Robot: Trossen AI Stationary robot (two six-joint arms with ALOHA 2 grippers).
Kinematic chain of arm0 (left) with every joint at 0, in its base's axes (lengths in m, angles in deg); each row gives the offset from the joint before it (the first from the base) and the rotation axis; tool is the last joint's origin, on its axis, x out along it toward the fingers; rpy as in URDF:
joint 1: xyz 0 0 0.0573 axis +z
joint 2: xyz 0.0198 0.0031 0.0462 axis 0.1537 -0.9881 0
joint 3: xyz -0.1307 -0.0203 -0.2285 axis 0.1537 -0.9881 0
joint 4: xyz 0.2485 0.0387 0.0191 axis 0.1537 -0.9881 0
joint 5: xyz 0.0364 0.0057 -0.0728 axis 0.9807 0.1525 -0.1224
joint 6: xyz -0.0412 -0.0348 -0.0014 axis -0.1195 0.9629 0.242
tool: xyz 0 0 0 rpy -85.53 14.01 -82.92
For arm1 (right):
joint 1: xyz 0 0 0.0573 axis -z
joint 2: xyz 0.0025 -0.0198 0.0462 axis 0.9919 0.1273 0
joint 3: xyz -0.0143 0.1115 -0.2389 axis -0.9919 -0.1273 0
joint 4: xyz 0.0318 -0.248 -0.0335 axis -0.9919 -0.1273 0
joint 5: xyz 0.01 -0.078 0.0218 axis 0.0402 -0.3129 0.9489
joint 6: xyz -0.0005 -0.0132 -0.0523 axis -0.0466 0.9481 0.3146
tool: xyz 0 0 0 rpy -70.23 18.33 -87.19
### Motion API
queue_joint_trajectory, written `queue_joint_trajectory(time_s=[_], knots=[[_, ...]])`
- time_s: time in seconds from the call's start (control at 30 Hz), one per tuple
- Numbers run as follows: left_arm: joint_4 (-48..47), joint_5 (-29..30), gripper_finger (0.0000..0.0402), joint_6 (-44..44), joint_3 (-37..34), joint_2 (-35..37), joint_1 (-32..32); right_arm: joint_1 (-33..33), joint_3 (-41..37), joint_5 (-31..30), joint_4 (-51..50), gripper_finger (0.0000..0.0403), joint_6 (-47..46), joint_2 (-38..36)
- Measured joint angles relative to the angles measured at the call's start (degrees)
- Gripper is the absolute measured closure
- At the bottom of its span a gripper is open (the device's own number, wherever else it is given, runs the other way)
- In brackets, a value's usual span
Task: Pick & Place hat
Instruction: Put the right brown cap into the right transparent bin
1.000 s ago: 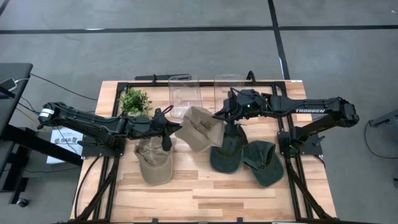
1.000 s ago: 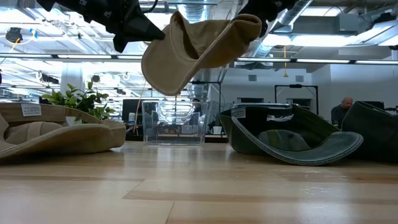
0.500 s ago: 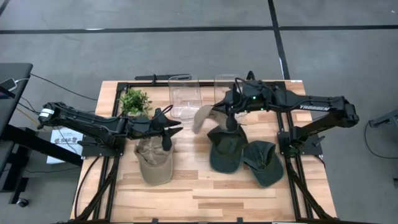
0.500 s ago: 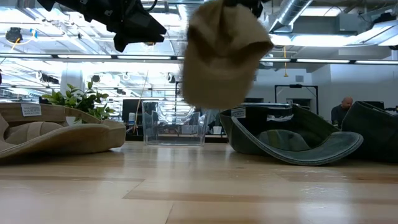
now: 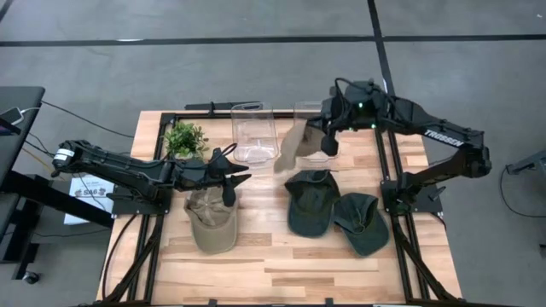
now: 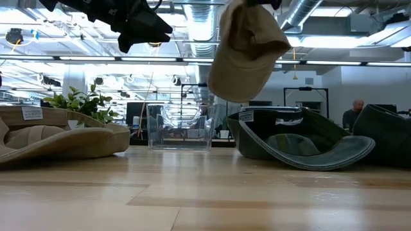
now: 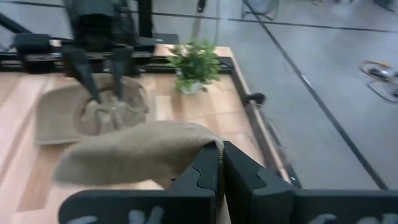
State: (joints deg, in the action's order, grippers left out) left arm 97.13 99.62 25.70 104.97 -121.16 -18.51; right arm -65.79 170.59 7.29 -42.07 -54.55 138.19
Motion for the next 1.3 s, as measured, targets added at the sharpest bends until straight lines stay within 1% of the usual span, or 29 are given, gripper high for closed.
queue_joint_trajectory(time_s=[0.37,0.5,0.63,0.77,0.9,1.0,1.07,1.3], knots=[[0.3,0.0,0.0279,0.0,0.0,0.0,0.0,9.2,0.5,0.0,-4.1,0.0403,2.3,0.0],[0.6,-1.4,0.0279,0.0,0.0,0.0,0.0,12.3,0.5,0.0,-7.1,0.0403,2.3,0.0],[0.9,-1.5,0.0279,0.0,0.0,0.0,0.0,14.3,0.5,0.0,-9.3,0.0403,1.2,0.1],[1.1,-1.5,0.0279,0.0,0.0,0.0,0.0,14.8,0.5,0.1,-12.1,0.0403,0.8,1.4],[1.7,-1.7,0.0279,0.0,0.0,0.0,-0.1,15.1,0.4,0.1,-13.3,0.0403,1.6,4.6],[2.1,-3.2,0.0279,0.0,0.0,0.0,-0.2,15.3,-0.2,0.0,-11.9,0.0403,3.1,7.8],[2.2,-4.3,0.0279,0.0,0.0,0.0,-0.2,16.2,-0.3,0.0,-11.6,0.0403,4.3,10.3],[2.2,-4.5,0.0279,0.0,0.0,0.0,-0.2,21.2,-0.2,0.0,-6.4,0.0403,6.6,17.2]])
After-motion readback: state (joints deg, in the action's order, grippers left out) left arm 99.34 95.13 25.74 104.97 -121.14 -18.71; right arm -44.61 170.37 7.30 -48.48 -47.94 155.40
